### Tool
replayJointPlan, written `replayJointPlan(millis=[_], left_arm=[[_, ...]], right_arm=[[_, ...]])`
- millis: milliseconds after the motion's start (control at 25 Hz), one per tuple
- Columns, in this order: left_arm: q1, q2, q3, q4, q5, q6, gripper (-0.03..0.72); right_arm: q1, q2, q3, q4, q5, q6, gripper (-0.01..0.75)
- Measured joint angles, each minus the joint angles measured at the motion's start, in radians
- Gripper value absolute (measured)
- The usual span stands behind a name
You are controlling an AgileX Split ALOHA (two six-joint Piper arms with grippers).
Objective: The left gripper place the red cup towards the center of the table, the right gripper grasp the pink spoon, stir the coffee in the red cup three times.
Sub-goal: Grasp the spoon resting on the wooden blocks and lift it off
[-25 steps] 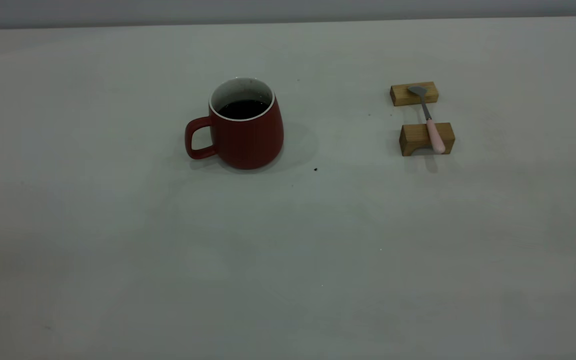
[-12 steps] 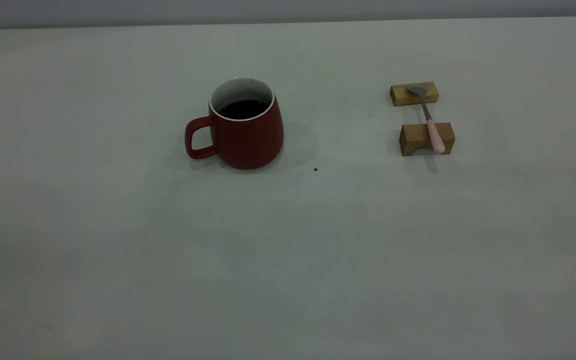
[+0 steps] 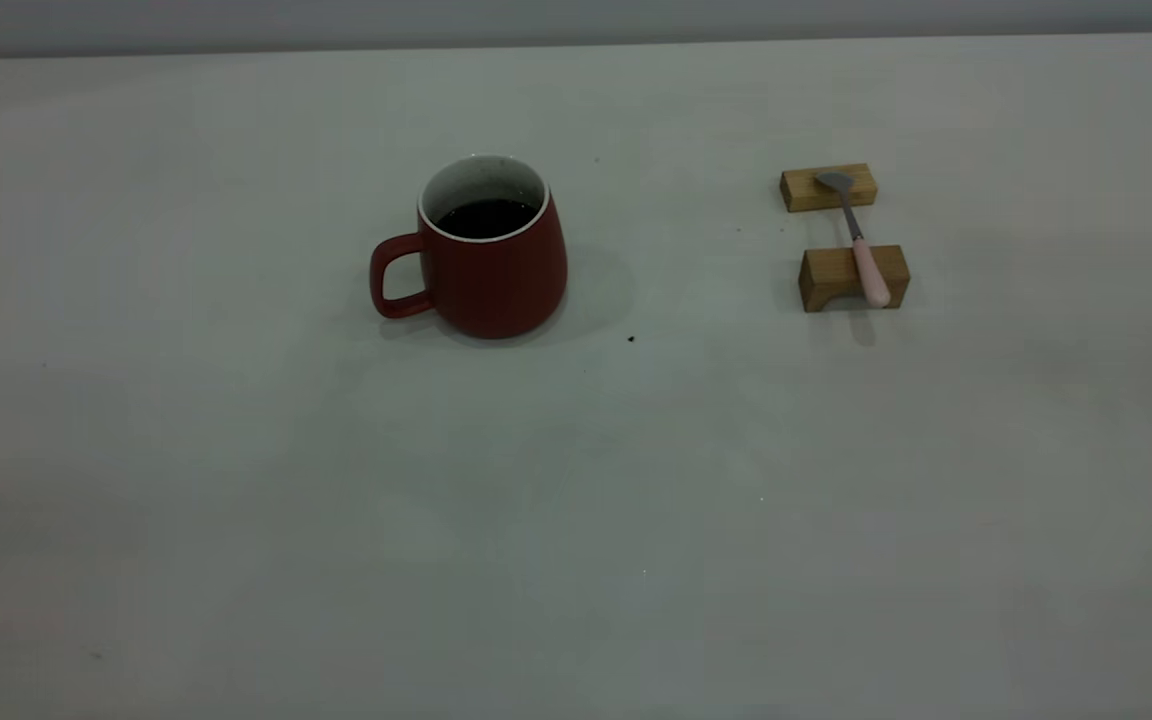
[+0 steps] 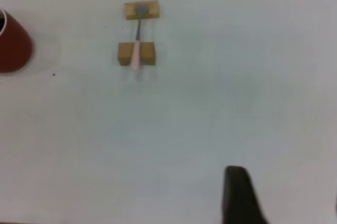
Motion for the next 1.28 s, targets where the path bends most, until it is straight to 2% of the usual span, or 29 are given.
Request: replayJointPlan(millis=[120,200,320,480,600,800,1280], left_arm=[[0.0,0.0,0.0,0.0,0.0,0.0,0.243],[0.0,0.0,0.0,0.0,0.0,0.0,0.243],[0.0,0.0,0.0,0.0,0.0,0.0,0.243],[0.0,0.0,0.0,0.0,0.0,-0.001,0.243],[0.0,0.0,0.0,0.0,0.0,-0.001,0.243],[0.0,0.0,0.0,0.0,0.0,-0.001,0.243],[0.0,0.0,0.0,0.0,0.0,-0.001,0.243]], right_arm=[[0.0,0.218,-0.033,0.015,-0.092,0.0,0.591],[0.0,0.371,-0.057,0.02,-0.144,-0.003,0.618],[0.019,0.579,-0.089,0.042,-0.226,-0.029,0.625],[0.089,0.827,-0.134,0.063,-0.364,-0.052,0.626],[0.146,0.998,-0.193,0.066,-0.421,-0.052,0.626],[0.221,1.266,-0.334,0.07,-0.451,-0.052,0.626],[0.278,1.686,-0.651,0.07,-0.44,-0.054,0.624]])
